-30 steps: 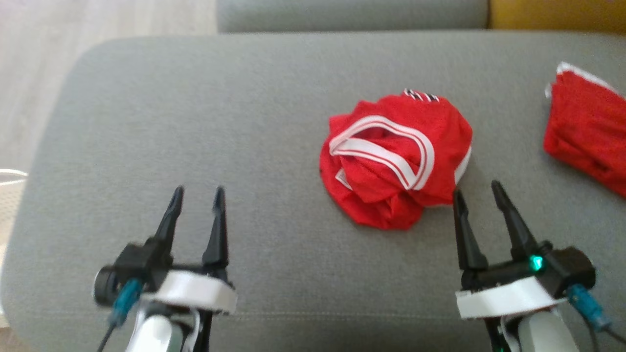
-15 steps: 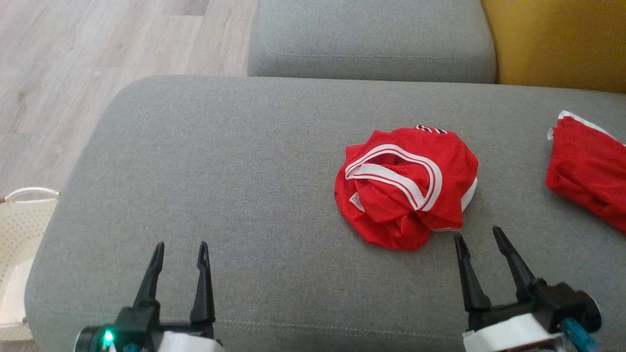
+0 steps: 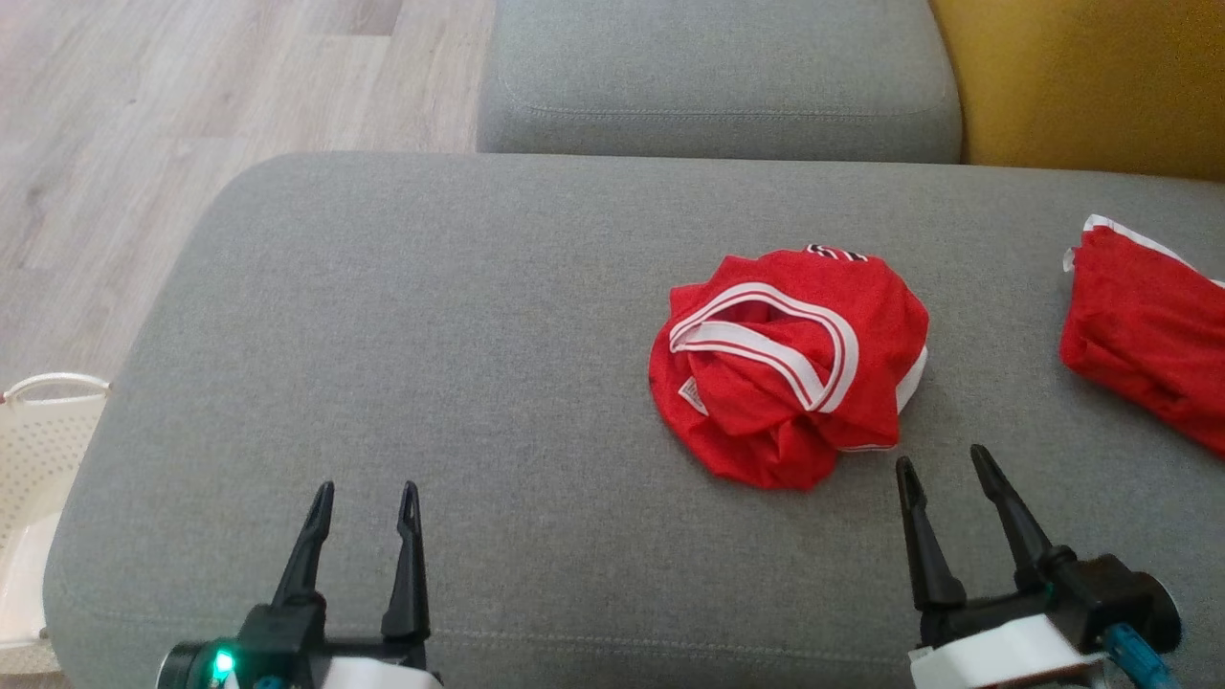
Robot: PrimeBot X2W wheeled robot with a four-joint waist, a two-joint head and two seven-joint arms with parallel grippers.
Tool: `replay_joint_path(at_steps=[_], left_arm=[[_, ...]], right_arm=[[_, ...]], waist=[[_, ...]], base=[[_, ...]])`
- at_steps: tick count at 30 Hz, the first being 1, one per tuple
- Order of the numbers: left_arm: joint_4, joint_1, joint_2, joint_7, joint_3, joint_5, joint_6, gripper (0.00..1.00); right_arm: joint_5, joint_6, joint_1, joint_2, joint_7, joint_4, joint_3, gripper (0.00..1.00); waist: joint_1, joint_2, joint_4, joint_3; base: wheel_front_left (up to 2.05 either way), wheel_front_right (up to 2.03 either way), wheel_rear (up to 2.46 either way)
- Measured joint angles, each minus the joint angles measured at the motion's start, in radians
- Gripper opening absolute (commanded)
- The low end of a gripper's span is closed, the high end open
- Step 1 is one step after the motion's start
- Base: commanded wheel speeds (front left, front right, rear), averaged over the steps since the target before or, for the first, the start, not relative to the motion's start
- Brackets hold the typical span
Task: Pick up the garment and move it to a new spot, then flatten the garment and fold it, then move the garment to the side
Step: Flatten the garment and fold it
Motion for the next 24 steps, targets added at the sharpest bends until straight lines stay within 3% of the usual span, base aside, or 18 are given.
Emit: replay_joint_path(at_steps=[24], left_arm=[[0.011, -0.012, -0.002, 0.0, -0.003, 0.009, -0.003, 1.0]], right_arm=[[0.003, 0.0, 0.0, 0.0, 0.0, -0.013, -0.002, 1.0]], waist=[[0.0, 0.0, -0.021, 0.021]], base=[[0.0, 0.0, 0.0]])
